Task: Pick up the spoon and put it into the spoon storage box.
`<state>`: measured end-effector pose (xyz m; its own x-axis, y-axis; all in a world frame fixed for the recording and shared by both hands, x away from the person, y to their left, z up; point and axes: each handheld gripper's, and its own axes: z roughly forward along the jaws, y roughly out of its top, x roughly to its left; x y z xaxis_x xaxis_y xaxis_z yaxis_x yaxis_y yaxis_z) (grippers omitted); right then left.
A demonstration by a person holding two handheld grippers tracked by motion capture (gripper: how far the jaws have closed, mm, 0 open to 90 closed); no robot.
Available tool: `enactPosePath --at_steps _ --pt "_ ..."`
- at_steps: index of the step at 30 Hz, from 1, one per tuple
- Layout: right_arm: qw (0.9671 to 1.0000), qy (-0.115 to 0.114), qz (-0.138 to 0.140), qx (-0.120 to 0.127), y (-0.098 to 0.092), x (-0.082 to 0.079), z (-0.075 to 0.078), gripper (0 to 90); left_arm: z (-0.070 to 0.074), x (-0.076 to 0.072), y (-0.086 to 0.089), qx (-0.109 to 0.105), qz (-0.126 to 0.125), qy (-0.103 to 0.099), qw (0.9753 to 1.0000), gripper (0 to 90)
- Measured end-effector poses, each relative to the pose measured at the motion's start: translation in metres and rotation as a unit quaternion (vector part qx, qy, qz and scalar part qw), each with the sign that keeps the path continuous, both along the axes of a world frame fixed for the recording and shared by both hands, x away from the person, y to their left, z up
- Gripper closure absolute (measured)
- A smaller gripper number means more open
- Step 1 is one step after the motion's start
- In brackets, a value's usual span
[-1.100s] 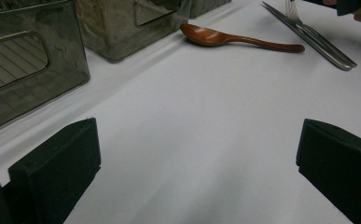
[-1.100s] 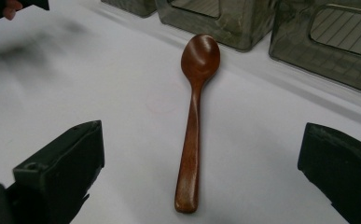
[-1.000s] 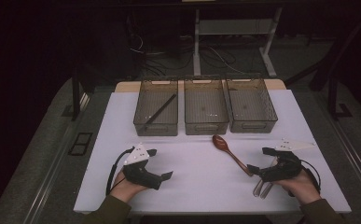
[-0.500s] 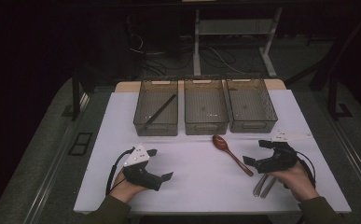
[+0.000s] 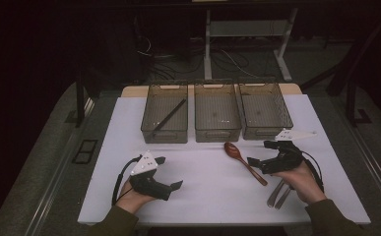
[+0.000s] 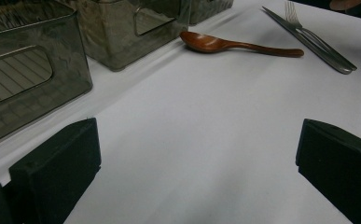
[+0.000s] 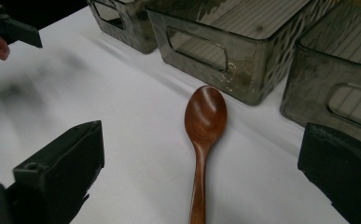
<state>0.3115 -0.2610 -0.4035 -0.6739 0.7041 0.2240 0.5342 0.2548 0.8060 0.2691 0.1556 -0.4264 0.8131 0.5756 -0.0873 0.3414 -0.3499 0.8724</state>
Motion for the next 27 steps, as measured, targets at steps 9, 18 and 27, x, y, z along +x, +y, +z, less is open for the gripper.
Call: enactPosePath --at_steps 9,18,27 --pt "1.0000 -0.002 0.003 0.006 0.014 0.013 0.002 0.7 0.000 0.000 -0.001 0.003 -0.002 0.001 1.0000 0.0" --pt "0.9999 0.005 0.007 0.007 0.028 0.028 0.001 0.7 -0.001 0.000 -0.001 0.005 -0.001 0.002 1.0000 0.0" --pt "0.9998 0.017 0.009 -0.005 0.039 0.041 -0.004 0.7 -0.001 0.000 -0.001 0.004 -0.002 0.005 1.0000 0.0"
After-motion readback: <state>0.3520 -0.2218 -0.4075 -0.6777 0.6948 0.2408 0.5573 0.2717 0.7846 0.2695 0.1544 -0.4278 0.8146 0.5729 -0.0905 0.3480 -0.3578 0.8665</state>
